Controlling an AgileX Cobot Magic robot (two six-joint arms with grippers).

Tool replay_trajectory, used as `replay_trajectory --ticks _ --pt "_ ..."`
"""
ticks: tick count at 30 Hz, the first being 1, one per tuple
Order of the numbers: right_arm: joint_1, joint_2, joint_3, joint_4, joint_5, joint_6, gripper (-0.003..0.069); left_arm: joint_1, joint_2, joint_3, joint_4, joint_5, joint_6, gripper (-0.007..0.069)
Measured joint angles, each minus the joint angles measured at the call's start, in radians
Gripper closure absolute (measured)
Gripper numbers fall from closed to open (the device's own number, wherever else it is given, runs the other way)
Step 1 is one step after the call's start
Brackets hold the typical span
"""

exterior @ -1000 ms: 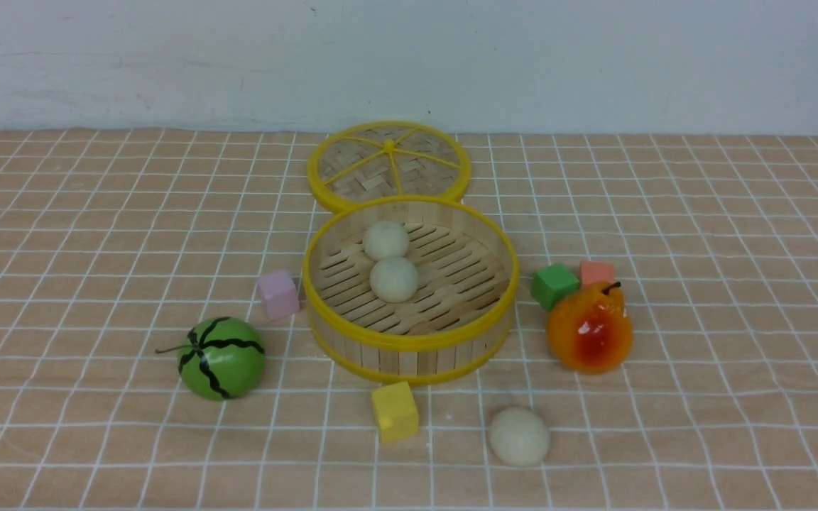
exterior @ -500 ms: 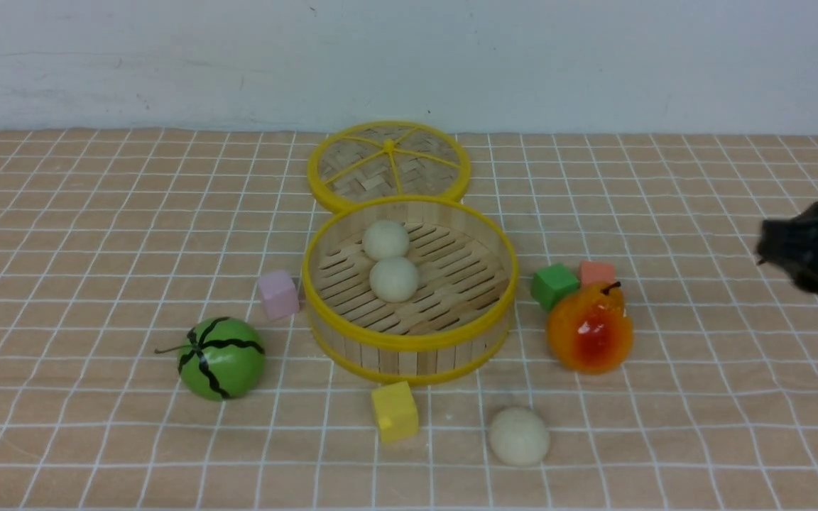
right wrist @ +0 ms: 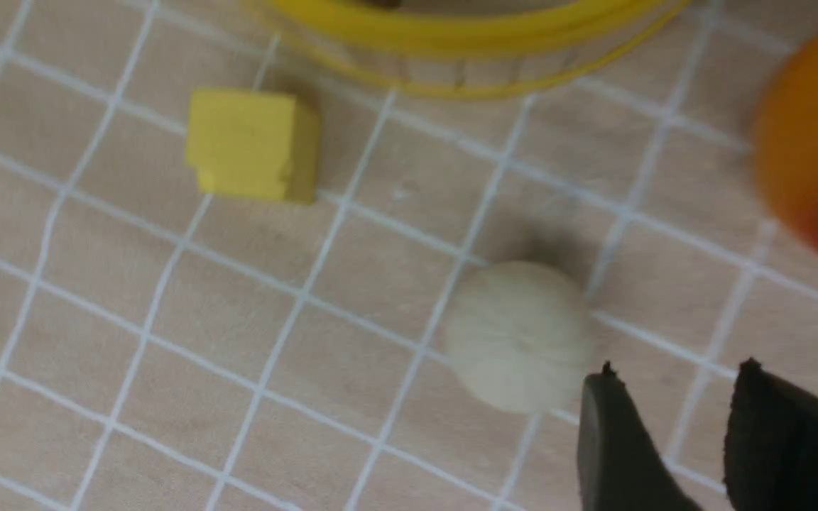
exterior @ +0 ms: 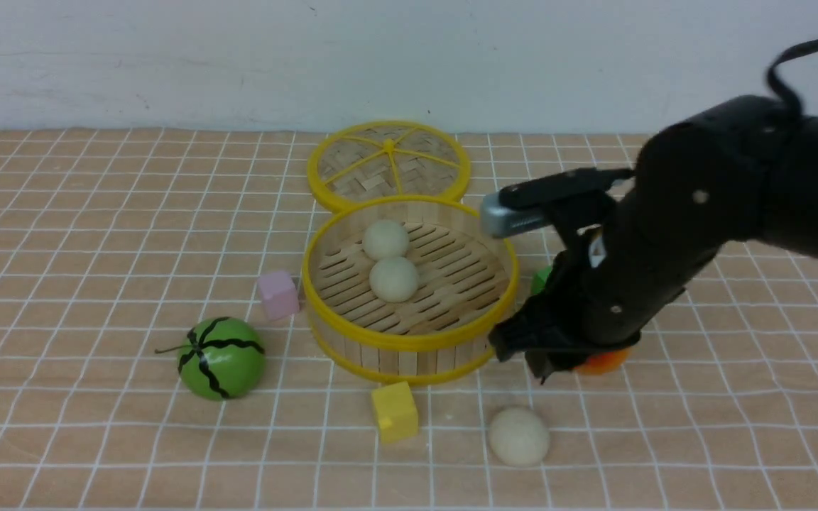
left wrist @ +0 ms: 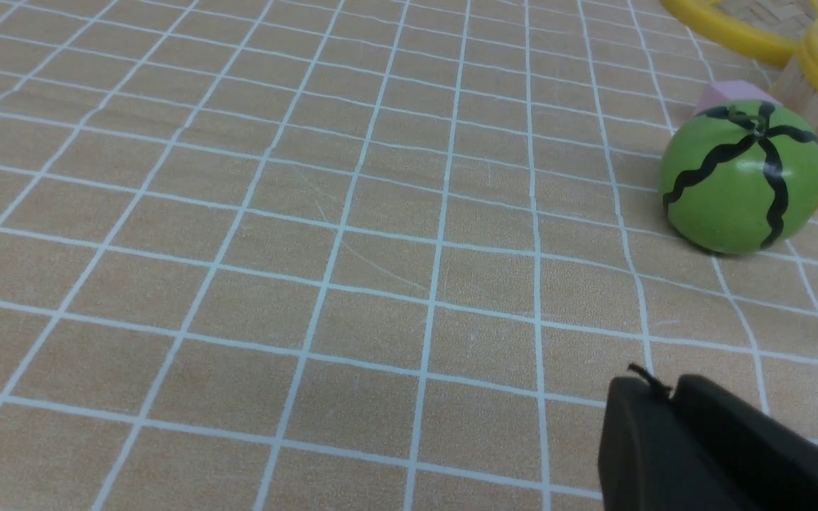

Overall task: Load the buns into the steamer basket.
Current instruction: Use the right arm to grab a steamed stuffed bun, then use the right arm to put the steamed stuffed bun into the steamer

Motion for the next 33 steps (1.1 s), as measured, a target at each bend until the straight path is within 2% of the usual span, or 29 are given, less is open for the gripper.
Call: replay_trajectory --ticks 5,17,19,24,26,33 --pt "0.006 0.118 -0.013 0.053 0.003 0.0 0.0419 0.0 0.0 0.0 0.0 0.0 0.0 0.0575" --pt "0.009 0.228 -0.019 0.043 -0.05 -0.003 0.0426 0.0 0.0 0.0 0.0 0.0 0.0 0.0568" --pt "0.009 0.228 -0.019 0.043 -0.051 -0.003 0.0452 0.0 0.0 0.0 0.0 0.0 0.0 0.0568" --pt "0.009 0.225 -0.021 0.043 -0.039 -0.003 0.0605 0.0 0.0 0.0 0.0 0.0 0.0 0.0567" --pt "0.009 0.22 -0.023 0.043 -0.031 -0.003 0.0645 0.0 0.0 0.0 0.0 0.0 0.0 0.0567" --pt "0.009 0.152 -0.153 0.042 0.049 -0.003 0.0658 0.0 0.0 0.0 0.0 0.0 0.0 0.0564"
